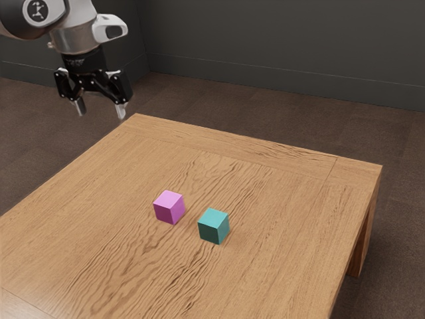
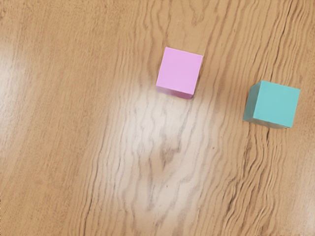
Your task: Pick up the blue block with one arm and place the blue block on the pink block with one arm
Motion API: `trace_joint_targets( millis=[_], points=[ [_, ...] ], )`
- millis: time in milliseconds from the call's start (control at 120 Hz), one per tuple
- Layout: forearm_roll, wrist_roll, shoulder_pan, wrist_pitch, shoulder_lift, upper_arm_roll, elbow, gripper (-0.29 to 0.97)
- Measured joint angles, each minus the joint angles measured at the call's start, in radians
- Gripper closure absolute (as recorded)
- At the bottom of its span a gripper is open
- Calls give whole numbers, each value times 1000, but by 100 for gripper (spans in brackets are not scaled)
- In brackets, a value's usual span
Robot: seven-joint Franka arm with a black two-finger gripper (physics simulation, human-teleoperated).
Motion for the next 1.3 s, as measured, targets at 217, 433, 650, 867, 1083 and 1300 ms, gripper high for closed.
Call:
trace_joint_targets(
  millis=[217,433,650,867,1083,1300],
  points=[
    [-3,91,-6,15,9,-21,-20,0],
    [-7,75,-93,78,68,-18,-120,0],
    [-135,45,-165,296,179,-24,-282,0],
    [-201,26,-144,438,285,-34,-267,0],
    [-197,32,-147,502,386,-43,-203,0],
    [-204,47,-109,543,464,-45,-174,0]
  ],
)
